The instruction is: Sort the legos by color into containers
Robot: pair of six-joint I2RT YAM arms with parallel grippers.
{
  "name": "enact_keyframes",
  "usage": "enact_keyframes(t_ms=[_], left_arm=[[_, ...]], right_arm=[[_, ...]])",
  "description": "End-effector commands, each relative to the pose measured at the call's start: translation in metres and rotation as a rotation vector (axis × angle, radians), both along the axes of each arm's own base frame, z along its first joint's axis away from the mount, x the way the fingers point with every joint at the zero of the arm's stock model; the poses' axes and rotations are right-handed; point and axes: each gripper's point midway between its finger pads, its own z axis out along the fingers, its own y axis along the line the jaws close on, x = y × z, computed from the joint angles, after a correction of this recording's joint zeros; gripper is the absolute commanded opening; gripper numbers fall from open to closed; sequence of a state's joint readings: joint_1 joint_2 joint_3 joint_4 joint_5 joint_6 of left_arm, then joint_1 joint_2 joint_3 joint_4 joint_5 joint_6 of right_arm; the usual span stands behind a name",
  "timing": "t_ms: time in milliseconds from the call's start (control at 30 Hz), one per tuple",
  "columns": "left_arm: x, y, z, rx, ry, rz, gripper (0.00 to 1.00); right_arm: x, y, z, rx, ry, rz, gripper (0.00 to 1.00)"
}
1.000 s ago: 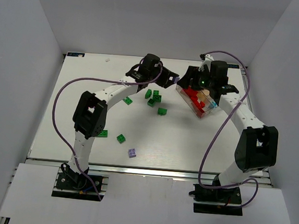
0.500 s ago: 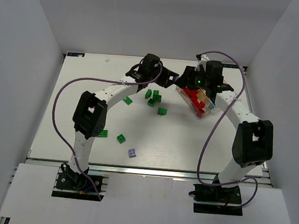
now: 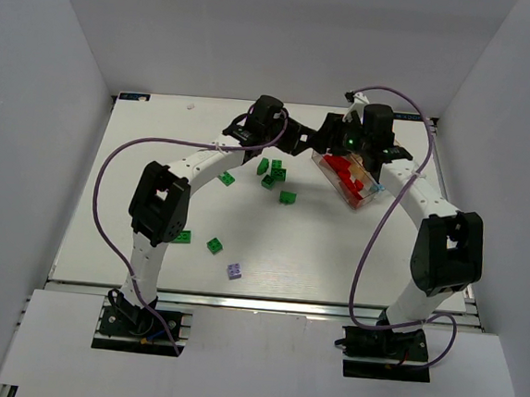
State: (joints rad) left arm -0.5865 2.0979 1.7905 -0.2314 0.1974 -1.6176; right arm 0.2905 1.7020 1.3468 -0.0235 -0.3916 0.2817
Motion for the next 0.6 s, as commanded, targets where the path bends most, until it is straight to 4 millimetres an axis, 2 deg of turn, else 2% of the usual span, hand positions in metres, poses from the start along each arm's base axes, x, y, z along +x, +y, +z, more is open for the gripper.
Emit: enact_keyframes(t_ms=[0, 200, 333, 467, 567], left_arm=[[-0.011, 0.001, 0.046, -0.058, -0.067, -0.013, 0.00], [-0.016, -0.004, 0.048, -0.072, -0.060, -0.025, 0.00], [-0.017, -0.005, 0.051, -0.085, -0.060, -0.025, 0.00], [-0.017, -0.006, 0.050, -0.090, -0.055, -0.029, 0.00], [-0.017, -0.007, 0.049, -0.096, -0.058, -0.037, 0.00]], right_arm=[[0.014, 0.008, 0.027, 0.033, -0.085, -0.001, 0.61], [0.023, 0.010, 0.027, 0.023, -0.121, -0.017, 0.54], [0.029, 0.011, 0.024, 0.011, -0.140, -0.027, 0.43], [0.031, 0.009, 0.028, 0.011, -0.177, -0.036, 0.15], [0.031, 0.004, 0.029, 0.008, -0.195, -0.056, 0.05]])
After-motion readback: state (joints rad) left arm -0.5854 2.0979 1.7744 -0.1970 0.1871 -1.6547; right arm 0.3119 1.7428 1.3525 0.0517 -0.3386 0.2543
